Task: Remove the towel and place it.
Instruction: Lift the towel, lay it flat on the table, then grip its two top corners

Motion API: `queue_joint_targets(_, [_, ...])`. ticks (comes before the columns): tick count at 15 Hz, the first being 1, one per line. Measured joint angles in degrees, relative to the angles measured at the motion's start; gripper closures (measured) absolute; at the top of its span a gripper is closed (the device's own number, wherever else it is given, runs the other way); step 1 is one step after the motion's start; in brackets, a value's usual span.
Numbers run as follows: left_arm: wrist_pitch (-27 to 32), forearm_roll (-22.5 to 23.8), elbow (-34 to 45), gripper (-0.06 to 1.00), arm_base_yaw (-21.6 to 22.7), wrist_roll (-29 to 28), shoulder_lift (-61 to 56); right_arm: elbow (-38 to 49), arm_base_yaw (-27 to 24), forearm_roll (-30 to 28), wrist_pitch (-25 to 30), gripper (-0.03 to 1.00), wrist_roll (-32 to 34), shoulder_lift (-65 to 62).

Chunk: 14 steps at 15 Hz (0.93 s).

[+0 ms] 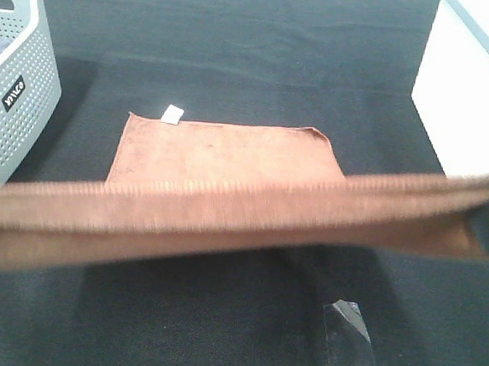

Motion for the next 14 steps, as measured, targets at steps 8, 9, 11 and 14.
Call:
queue_joint_targets(8, [-0.17,-0.57,6.53,0.94,0.0,2.75,7.28,7.22,0.0,0.46,0.0,0.96,0.0,7.68])
queue_joint_targets(9, [-0.17,-0.34,6.53,0.94,0.0,3.21,8.54,7.22,0.0,0.46,-0.06,0.96,0.0,9.0])
queue_joint_targets(11, [-0.17,-0.06,6.53,0.94,0.0,4.18,10.94,7.28,0.0,0.4,-0.06,0.96,0.0,11.29])
queue_joint_targets(14, [-0.11,0.0,6.53,0.94,0.0,4.35,15.07,7.28,0.0,0.17,-0.06,0.96,0.0,15.13])
